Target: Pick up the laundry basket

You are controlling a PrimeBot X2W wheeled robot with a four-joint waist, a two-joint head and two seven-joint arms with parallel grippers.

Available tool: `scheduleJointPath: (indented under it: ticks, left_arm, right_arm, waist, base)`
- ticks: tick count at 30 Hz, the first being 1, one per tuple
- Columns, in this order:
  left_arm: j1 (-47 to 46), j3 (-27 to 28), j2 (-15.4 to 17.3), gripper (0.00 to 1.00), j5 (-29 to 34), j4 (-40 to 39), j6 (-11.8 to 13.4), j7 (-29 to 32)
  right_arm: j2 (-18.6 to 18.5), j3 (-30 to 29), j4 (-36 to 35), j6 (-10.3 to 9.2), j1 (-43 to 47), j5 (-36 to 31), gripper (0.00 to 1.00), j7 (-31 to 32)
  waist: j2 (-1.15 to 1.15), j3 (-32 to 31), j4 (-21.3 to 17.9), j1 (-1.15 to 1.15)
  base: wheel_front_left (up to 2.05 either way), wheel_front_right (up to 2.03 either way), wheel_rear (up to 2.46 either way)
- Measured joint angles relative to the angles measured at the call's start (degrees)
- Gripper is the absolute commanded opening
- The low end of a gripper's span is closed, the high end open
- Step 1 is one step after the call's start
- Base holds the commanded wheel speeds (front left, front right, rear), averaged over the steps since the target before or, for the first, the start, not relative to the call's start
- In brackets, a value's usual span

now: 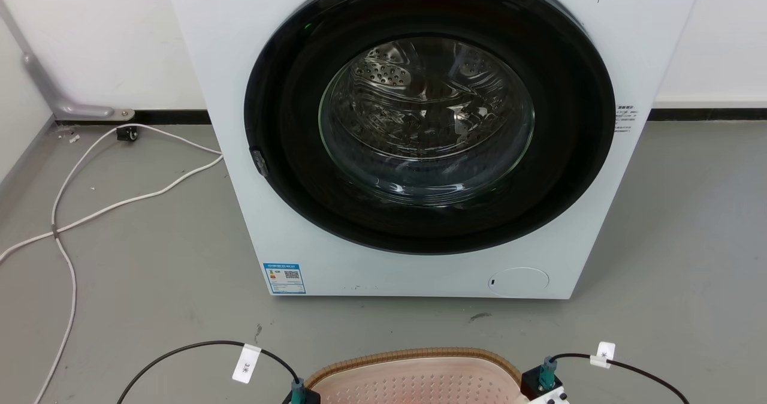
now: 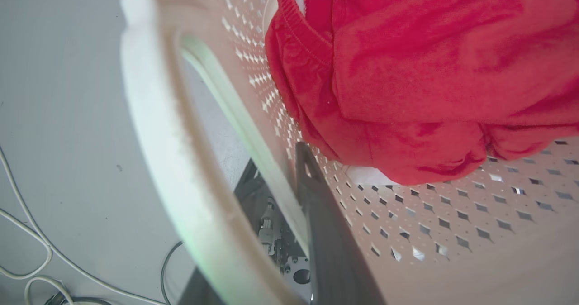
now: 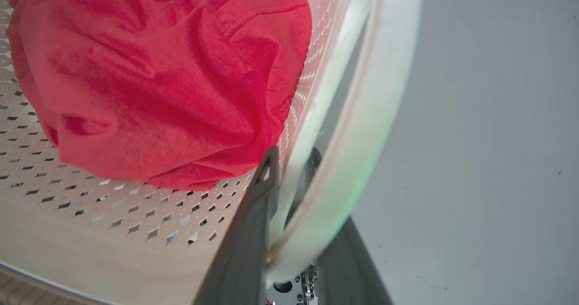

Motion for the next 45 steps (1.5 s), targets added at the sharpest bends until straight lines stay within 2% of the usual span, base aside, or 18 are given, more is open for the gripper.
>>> scheduleJointPath:
  ticks: [18,45]
  left_arm:
    - [-1.02,-3.9,0.09,0.0,-3.48,0.64,0.0,-0.94]
    - [-1.1,-5.19,0.57,0.0,-4.79,0.41,0.0,-0.99]
  right_arm:
    - [0.22,3.21,0.65,0.0,-1.03,2.46,0.0,-0.34]
    - [0.66,4.53,0.87,0.0,-1.46,3.05,0.0,0.3]
  waist:
    - [0.0,0.1,-0.33,0.0]
    - [0.0,0.37,-0.35,0.01]
  base:
    - [0.0,0.0,0.0]
    - [0.0,0.0,0.0]
